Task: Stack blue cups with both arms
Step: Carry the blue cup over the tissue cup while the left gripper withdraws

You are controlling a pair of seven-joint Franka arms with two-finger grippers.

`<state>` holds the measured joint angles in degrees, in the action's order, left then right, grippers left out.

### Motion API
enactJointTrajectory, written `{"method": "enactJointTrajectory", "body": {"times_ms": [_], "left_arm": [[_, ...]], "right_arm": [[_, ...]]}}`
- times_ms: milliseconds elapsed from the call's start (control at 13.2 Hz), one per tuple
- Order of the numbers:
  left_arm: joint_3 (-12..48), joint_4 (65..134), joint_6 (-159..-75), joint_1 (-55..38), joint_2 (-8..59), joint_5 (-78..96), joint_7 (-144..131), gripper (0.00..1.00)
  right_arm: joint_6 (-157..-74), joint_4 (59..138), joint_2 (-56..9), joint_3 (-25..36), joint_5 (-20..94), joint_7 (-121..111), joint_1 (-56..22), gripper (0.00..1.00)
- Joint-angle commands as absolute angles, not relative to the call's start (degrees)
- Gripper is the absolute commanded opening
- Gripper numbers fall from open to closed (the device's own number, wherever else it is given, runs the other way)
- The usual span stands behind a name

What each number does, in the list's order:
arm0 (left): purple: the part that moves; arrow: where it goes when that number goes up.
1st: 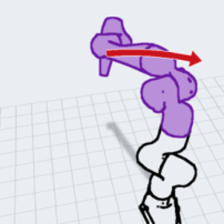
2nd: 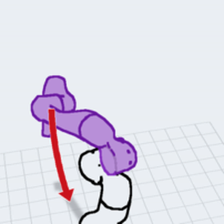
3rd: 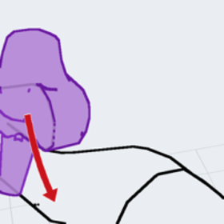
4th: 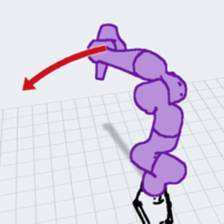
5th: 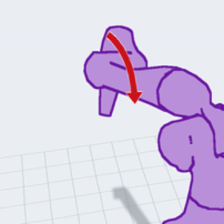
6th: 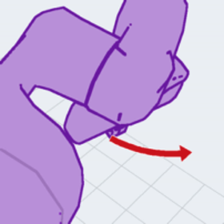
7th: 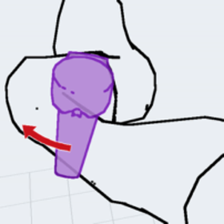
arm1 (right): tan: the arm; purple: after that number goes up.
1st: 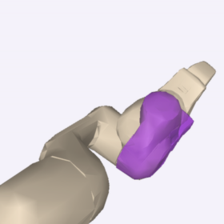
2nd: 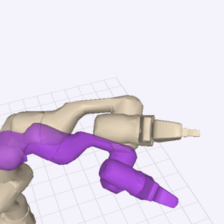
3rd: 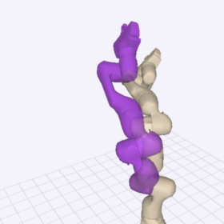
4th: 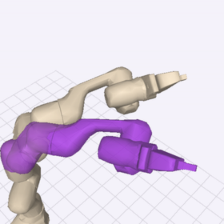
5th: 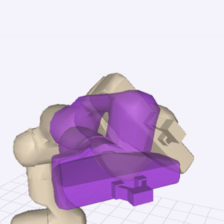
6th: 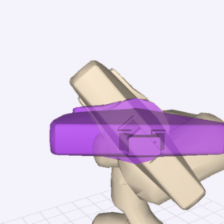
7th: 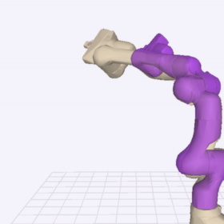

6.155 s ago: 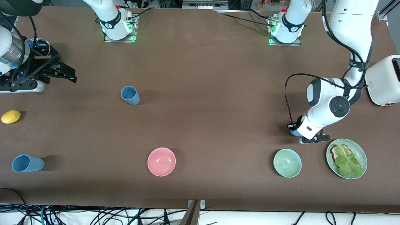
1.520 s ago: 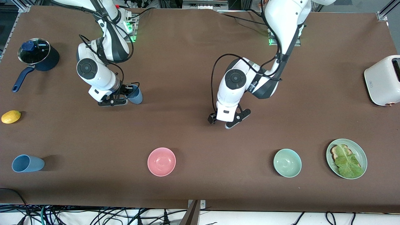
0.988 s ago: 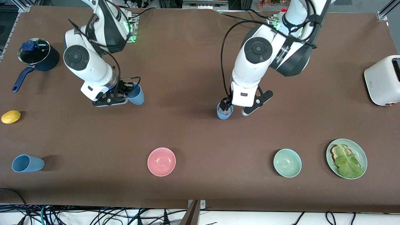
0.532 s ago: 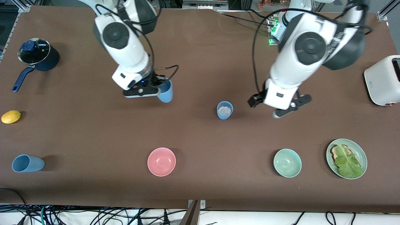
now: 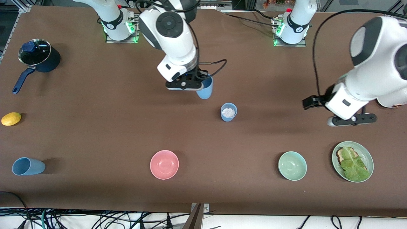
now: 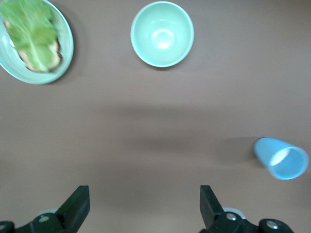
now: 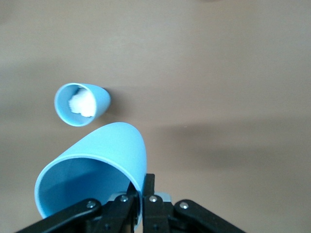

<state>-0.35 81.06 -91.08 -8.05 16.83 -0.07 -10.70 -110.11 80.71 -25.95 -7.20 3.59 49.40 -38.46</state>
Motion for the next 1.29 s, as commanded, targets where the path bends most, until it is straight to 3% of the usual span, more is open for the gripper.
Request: {"method": "enactJointTrajectory", "body": {"times_ms": [0,380,1216], "left_arm": [[1.05,81.39,-90.26,-5.37,16.08,-2.72,-2.49,1.00],[1.05,81.30,-90.18,-0.45,16.00,-2.73,7.19,1.00],[0.79,81.21,-88.42,1.23,12.48,-2.02,9.67,1.00]], "right_arm": [[-107.67,68.67,-34.35,-6.33,4.13,54.83,-41.56,0.00],[-108.54,60.83,-41.13,-4.14,4.22,57.48,-44.64,0.00],[-114.26,57.04,-47.11,-0.88,4.31,57.30,-47.11,0.00]]}}
